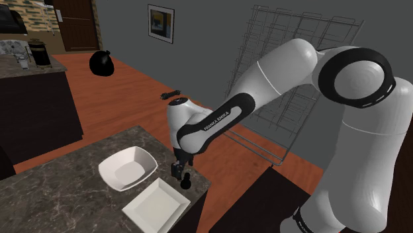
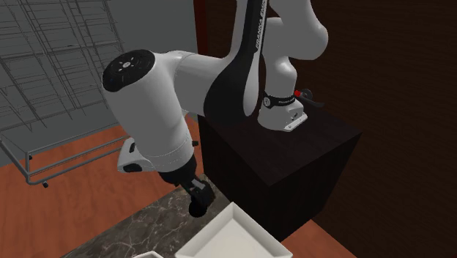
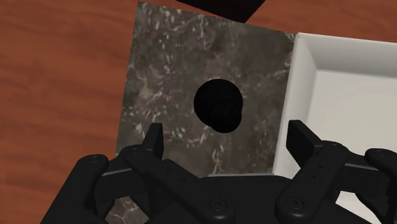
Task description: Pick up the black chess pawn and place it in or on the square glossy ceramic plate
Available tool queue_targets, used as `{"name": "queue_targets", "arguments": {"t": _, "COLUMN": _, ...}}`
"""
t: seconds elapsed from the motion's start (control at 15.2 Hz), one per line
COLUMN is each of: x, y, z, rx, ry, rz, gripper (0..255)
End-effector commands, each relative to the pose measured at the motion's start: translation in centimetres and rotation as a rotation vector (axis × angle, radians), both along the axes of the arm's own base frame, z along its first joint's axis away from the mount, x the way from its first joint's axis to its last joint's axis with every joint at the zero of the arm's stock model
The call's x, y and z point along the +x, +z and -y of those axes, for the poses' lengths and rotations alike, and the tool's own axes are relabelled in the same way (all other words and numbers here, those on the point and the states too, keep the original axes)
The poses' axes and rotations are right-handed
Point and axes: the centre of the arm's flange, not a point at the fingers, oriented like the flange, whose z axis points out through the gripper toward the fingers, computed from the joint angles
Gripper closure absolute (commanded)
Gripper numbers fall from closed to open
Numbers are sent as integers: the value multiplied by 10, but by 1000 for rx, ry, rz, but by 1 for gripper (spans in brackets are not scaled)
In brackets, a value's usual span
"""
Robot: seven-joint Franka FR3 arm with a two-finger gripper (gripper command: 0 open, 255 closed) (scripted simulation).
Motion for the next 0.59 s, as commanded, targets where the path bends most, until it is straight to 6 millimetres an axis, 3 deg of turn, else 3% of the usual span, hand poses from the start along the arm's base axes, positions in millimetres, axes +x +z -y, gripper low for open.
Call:
{"name": "queue_targets", "arguments": {"t": 0.0, "x": 0, "y": -12, "z": -1, "rx": -1, "ry": 2, "rz": 0, "gripper": 0}}
{"name": "queue_targets", "arguments": {"t": 0.33, "x": -4, "y": -36, "z": 1, "rx": -1, "ry": 2, "rz": 0, "gripper": 0}}
{"name": "queue_targets", "arguments": {"t": 0.53, "x": -4, "y": -36, "z": 1, "rx": -1, "ry": 2, "rz": 0, "gripper": 0}}
